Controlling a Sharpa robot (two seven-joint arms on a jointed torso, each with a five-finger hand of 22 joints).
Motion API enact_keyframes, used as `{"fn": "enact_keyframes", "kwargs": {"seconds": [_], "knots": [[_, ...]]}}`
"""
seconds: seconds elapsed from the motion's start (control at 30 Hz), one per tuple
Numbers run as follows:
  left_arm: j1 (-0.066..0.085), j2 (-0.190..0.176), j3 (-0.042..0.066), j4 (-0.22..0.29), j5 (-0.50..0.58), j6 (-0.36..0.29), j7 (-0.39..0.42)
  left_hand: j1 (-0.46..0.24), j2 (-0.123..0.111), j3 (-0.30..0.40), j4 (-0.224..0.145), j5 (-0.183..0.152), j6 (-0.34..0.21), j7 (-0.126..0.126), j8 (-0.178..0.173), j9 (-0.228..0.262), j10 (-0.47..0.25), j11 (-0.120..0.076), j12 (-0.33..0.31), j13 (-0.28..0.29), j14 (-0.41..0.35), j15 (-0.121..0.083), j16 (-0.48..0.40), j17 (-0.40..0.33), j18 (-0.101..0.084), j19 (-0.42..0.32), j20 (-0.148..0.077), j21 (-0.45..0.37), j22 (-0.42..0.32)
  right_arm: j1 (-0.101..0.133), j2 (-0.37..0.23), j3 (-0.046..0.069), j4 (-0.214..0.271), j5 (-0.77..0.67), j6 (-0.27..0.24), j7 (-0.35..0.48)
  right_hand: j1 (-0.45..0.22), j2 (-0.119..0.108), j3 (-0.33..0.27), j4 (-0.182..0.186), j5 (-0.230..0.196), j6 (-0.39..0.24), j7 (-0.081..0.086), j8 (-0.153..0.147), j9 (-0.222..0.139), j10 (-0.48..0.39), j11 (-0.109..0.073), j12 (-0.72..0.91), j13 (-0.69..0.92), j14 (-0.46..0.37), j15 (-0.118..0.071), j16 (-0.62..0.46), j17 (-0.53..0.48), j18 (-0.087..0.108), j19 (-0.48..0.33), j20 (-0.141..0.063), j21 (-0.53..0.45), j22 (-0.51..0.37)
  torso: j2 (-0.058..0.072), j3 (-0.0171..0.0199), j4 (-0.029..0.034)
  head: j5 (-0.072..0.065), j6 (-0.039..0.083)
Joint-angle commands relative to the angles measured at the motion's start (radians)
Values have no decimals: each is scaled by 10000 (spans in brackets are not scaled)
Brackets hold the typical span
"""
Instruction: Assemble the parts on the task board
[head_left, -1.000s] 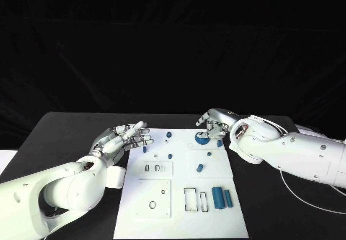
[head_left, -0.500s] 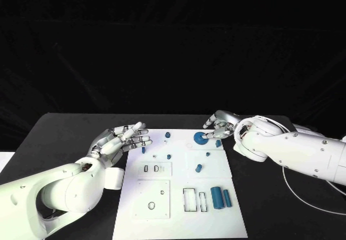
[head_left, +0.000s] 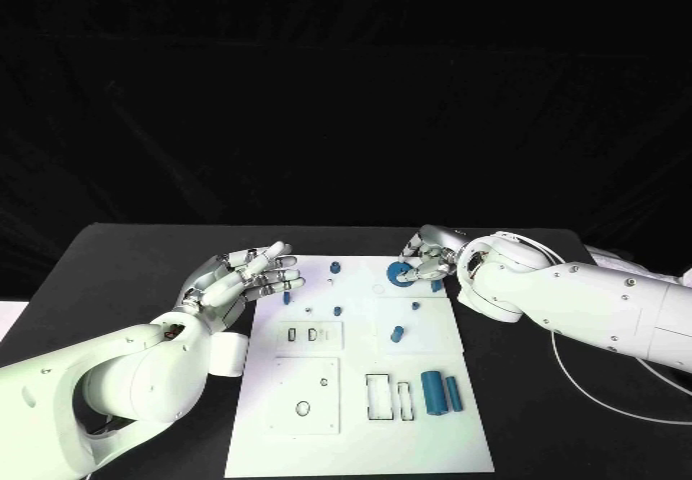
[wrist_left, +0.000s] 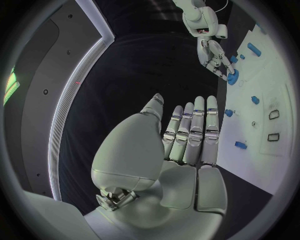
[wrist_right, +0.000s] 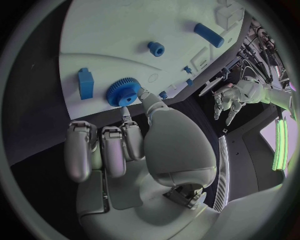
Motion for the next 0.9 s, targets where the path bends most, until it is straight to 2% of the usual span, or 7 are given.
{"fn": "enact_keyframes", "kwargs": {"seconds": [0.03, 0.57, 0.7, 0.9], "knots": [[12, 19, 8, 8, 13, 228, 16, 13, 73, 12, -75, -41, 27, 52, -43, -13, 48, 40, -55, -11, 72, -12, -34, 16, 126, 57, -7, 17, -15, -32, 30, 2, -12, -407, 392, -231, 78, 56, -71, -14, 64, 118, -4, 66, 19, 89, -1, 128, 934, 859, 35, 62, 1626, -154, 91, -5, 53, 97, -2, 0, -6, 9, -21], [12, 7, 8, -6, 13, 243, -10, 20, 85, 9, -89, -41, 30, 43, -52, -13, 52, 35, -66, -11, 76, -14, -41, 22, 126, 63, -8, 13, -20, -71, 57, 2, -93, -657, 361, -329, 262, 175, 5, -108, 52, 278, -27, 145, 33, 194, -24, 308, 1161, 869, 21, 99, 1698, -207, 203, -13, 195, 385, 3, 5, -11, 21, -62], [12, 7, 8, -9, 13, 249, -15, 20, 85, 9, -89, -41, 30, 43, -52, -13, 52, 35, -66, -11, 76, -14, -41, 22, 126, 63, -8, 13, -20, -77, 51, 2, -100, -784, 371, -301, 378, 169, 49, -201, 17, 292, -25, 144, 25, 208, -24, 334, 1207, 871, 21, 107, 1712, -213, 212, -15, 214, 420, 0, 13, -10, 20, -72], [12, 4, 8, -18, 13, 252, -21, 20, 85, 9, -89, -41, 30, 43, -52, -13, 52, 35, -66, -11, 76, -14, -41, 22, 126, 63, -8, 13, -20, -119, 40, 2, -14, -956, 449, -171, 727, 197, 228, -477, -110, 389, -24, 169, 21, 268, -28, 427, 1338, 881, 18, 138, 1781, -237, 256, -17, 279, 553, 1, 7, -14, 17, -82]]}}
